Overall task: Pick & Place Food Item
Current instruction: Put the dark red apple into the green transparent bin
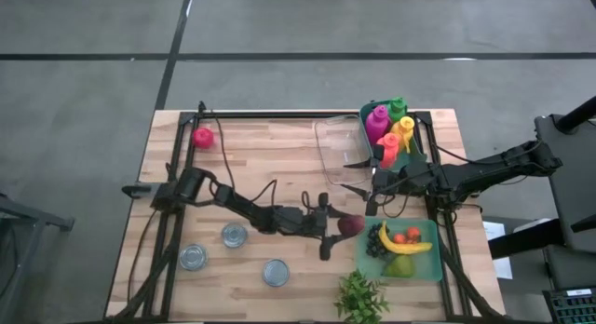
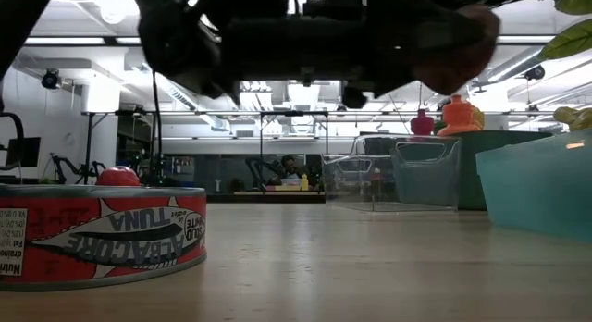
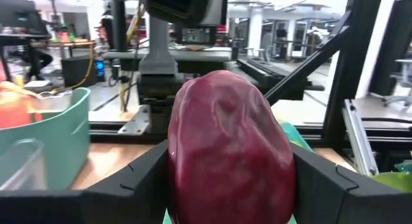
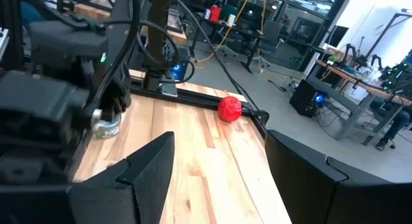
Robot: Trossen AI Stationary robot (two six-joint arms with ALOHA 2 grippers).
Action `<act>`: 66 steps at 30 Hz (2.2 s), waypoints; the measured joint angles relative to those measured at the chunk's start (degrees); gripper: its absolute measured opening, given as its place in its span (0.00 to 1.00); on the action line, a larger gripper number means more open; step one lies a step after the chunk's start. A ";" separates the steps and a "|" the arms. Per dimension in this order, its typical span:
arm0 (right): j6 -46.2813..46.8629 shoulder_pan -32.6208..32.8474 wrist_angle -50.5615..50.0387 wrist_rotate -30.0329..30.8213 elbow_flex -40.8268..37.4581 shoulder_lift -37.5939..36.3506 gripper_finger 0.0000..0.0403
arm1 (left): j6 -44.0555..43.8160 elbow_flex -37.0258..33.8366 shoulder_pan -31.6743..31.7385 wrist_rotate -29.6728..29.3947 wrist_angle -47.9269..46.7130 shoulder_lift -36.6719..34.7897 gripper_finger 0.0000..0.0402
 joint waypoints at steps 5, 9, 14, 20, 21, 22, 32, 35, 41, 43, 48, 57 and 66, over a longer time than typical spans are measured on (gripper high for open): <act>0.01 -0.01 0.03 0.01 0.00 0.00 0.59 | 0.60 4.51 0.50 3.18 -2.28 2.94 0.62; 0.02 -0.01 0.01 0.00 0.00 0.02 0.59 | 3.13 8.45 0.58 4.07 -8.08 3.76 0.62; 0.01 -0.02 -0.01 0.01 0.00 0.02 0.59 | 3.10 12.81 0.62 4.14 -16.00 4.06 0.62; 0.01 -0.02 -0.01 0.01 0.00 0.02 0.59 | 3.08 15.21 0.92 4.15 -20.53 4.06 0.62; 0.00 -0.01 0.01 0.01 0.00 0.02 0.59 | 3.04 15.19 1.00 4.14 -20.50 4.06 0.62; 0.00 -0.02 -0.01 0.01 0.00 0.02 0.59 | 2.93 15.09 1.04 4.14 -20.45 4.06 0.62; 0.02 -0.02 0.03 0.00 0.00 0.02 0.59 | 2.71 17.54 1.98 4.16 -17.86 8.19 0.62; 0.02 -0.02 0.01 0.00 0.00 0.02 0.59 | 2.34 20.13 2.27 4.15 -19.05 10.04 0.62; 0.00 0.00 0.01 0.00 0.00 0.02 0.59 | 0.76 24.53 2.68 4.15 -27.12 12.04 0.62; 0.02 -0.02 -0.01 0.00 0.00 0.02 0.59 | 0.76 24.89 2.68 4.16 -27.76 12.04 0.62; 0.02 -0.02 0.01 0.01 0.00 0.02 0.59 | 0.78 24.95 2.68 4.16 -29.82 12.04 0.62; 0.00 -0.01 0.01 0.00 0.00 0.02 0.59 | -0.49 24.71 3.15 4.14 -31.44 12.04 0.62; 0.01 -0.01 0.01 0.00 0.00 0.02 0.59 | -0.50 24.67 3.29 5.65 -31.44 12.04 0.66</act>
